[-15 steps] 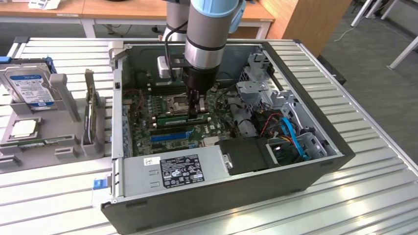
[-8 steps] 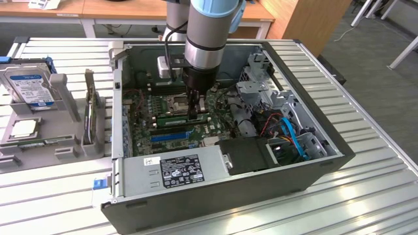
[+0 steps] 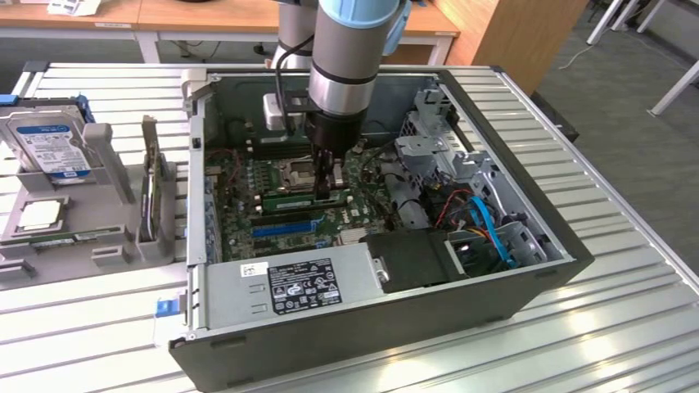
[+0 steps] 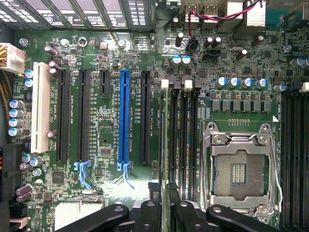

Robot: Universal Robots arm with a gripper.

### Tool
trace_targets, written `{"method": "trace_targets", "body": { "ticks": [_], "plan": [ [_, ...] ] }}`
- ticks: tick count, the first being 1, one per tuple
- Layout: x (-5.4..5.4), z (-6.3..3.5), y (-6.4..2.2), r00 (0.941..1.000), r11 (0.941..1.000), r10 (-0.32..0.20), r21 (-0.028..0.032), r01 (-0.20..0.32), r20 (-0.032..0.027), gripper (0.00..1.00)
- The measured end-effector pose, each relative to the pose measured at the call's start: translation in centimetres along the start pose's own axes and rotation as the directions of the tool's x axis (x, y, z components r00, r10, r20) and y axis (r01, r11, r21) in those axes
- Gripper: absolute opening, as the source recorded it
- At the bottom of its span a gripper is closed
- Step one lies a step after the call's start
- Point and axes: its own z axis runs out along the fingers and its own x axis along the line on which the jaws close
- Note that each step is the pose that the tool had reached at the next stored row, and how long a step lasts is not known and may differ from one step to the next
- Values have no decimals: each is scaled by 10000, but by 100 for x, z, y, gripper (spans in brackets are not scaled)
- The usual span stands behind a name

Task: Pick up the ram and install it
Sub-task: 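Insert the ram into the slot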

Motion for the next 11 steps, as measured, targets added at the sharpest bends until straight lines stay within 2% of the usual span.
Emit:
{"method": "trace_targets", "body": {
  "ticks": [11],
  "plan": [
    [-2, -137, 2, 10000, 10000, 0, 1, 0, 3, 19]
  ]
}}
